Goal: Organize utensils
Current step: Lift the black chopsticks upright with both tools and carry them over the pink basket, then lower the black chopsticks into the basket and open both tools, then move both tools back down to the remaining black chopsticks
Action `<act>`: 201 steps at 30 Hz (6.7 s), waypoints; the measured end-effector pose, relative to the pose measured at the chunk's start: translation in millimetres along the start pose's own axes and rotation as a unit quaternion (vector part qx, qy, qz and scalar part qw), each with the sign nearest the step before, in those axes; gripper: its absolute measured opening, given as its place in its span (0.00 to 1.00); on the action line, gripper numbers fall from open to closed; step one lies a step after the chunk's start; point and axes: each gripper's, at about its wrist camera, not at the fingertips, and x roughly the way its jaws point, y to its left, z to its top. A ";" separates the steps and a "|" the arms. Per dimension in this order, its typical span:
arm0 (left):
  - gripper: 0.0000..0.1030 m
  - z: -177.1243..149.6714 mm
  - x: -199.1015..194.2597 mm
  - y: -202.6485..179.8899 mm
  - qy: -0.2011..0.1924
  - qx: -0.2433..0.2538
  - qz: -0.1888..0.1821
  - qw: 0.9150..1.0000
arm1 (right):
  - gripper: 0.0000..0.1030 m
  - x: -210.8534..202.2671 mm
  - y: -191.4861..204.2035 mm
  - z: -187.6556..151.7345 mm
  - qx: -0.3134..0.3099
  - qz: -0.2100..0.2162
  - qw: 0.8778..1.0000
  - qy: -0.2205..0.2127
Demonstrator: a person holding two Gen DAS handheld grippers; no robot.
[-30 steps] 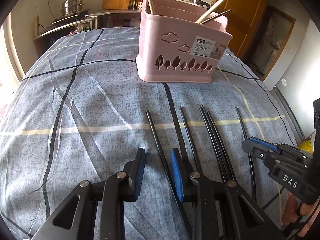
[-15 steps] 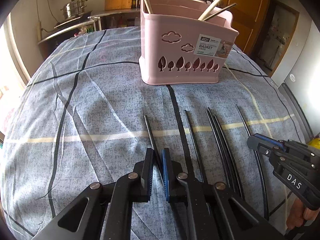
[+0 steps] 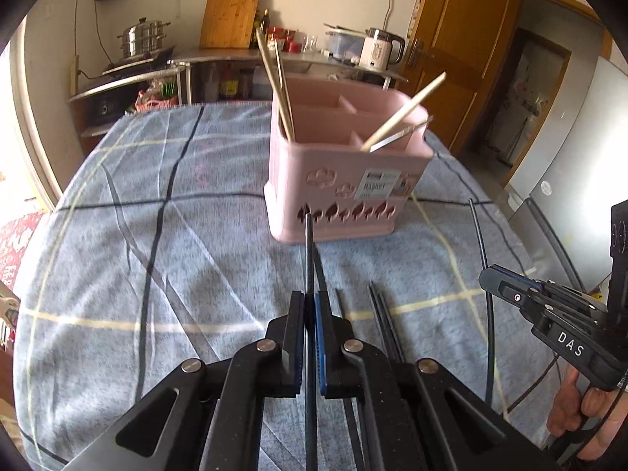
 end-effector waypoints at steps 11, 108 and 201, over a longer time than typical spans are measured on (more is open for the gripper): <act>0.04 42.2 -46.3 1.2 -0.063 0.009 -0.008 0.998 | 0.05 -41.0 2.8 37.5 -0.014 0.003 0.998 -0.067; 0.04 166.1 -36.8 13.7 -0.126 -0.009 -0.021 0.992 | 0.05 -25.6 44.4 143.7 -0.030 0.064 0.984 -0.165; 0.20 -58.2 54.6 -27.5 0.068 0.005 -0.050 0.996 | 0.12 40.6 12.5 -59.9 -0.022 0.014 0.997 0.075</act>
